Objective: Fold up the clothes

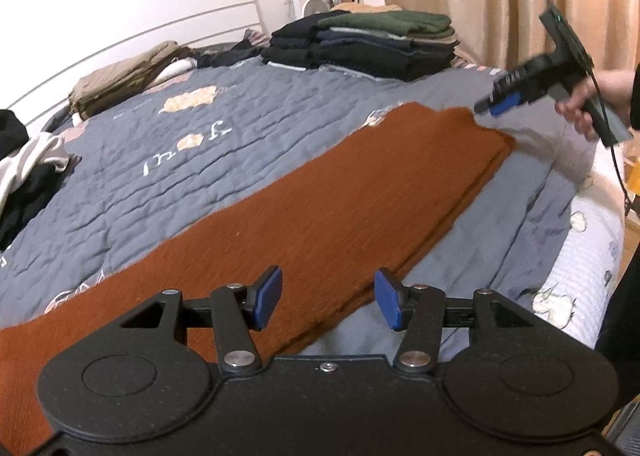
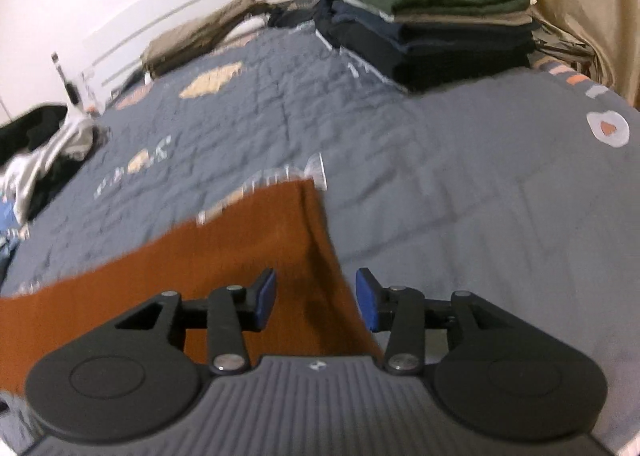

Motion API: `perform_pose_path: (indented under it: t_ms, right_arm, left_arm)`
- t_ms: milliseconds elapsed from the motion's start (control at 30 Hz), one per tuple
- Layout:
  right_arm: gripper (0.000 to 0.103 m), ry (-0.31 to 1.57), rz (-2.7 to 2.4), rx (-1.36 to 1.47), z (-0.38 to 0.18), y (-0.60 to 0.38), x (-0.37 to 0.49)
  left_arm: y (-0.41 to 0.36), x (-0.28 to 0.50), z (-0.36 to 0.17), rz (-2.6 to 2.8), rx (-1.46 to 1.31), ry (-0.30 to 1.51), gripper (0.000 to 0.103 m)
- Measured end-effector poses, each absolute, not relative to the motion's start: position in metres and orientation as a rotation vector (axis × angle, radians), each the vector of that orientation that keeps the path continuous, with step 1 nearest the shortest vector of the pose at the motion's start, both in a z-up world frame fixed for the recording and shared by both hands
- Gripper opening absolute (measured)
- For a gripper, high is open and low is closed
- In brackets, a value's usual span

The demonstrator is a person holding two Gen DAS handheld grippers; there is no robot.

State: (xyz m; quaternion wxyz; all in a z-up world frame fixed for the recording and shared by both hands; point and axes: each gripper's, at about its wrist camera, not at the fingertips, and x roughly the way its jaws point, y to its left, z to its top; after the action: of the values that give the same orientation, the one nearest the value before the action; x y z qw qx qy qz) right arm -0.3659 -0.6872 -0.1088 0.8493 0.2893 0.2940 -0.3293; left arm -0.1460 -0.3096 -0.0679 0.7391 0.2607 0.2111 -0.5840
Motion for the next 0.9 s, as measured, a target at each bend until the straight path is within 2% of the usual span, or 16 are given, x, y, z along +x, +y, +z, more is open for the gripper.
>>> perform_pose_path:
  t_ms: [100,300,667,733,767,833,900]
  right_arm:
    - [0.043,0.643,-0.701,0.656,-0.116,-0.681,-0.373]
    - [0.043,0.560,-0.696,0.829,-0.116,-0.676,-0.391]
    - [0.042,0.530,-0.688,0.933,-0.135,-0.683,-0.389]
    - [0.035,0.536,-0.692,0.943,-0.137,-0.684,-0.387]
    - [0.024,0.535,-0.692,0.948,-0.138,-0.685,-0.386]
    - [0.010,0.524,-0.686,0.967,-0.137,-0.685,-0.386]
    - [0.009,0.481,-0.676,0.976,-0.130,-0.683,-0.390]
  left_arm:
    - [-0.310,-0.149,-0.065,-1.288,0.564,0.455,0.052]
    - [-0.313,-0.157,-0.062,-1.297,0.564,0.430,0.055]
    - [-0.319,-0.161,-0.066,-1.311,0.567,0.442,0.056]
    - [-0.319,-0.161,-0.066,-1.313,0.571,0.441,0.056]
    - [-0.319,-0.162,-0.067,-1.313,0.573,0.440,0.056]
    - [-0.318,-0.162,-0.067,-1.312,0.575,0.440,0.056]
    - [-0.319,-0.162,-0.067,-1.311,0.574,0.440,0.056]
